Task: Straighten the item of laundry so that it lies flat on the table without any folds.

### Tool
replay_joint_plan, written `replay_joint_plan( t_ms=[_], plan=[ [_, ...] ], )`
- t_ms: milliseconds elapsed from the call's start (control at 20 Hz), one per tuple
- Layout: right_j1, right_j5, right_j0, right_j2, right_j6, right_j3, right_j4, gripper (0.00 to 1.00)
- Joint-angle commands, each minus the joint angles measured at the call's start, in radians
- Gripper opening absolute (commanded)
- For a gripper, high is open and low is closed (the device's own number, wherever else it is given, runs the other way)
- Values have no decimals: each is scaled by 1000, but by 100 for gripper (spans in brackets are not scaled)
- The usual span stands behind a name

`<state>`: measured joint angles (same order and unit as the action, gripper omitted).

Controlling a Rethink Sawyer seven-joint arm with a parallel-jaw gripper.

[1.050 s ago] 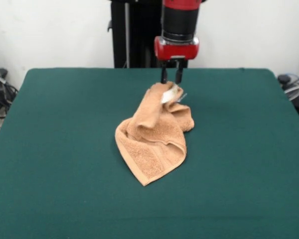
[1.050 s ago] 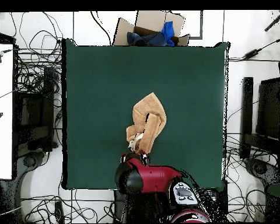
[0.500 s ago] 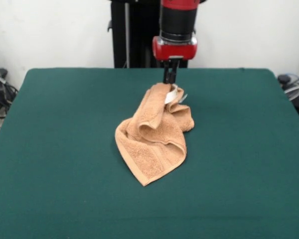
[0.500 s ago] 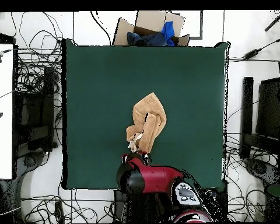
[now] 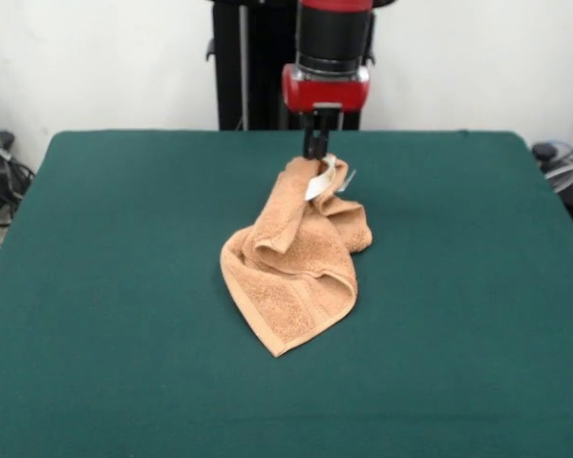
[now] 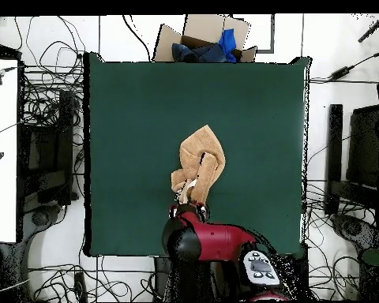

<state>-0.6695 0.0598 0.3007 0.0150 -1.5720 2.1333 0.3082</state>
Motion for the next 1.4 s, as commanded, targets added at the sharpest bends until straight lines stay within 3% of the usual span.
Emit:
replay_joint_plan(
  t_ms=[50, 250, 400, 1000, 1400],
  plan=[
    [-107, -167, 40, -86, -137, -36, -66, 0],
    [-292, -381, 94, -157, -80, 12, -127, 0],
    [-309, -412, 100, -167, -73, 3, -136, 0],
    [-200, -359, 30, -102, -133, -84, -98, 0],
    [-41, -249, -47, -38, -193, -185, -97, 0]
  ],
)
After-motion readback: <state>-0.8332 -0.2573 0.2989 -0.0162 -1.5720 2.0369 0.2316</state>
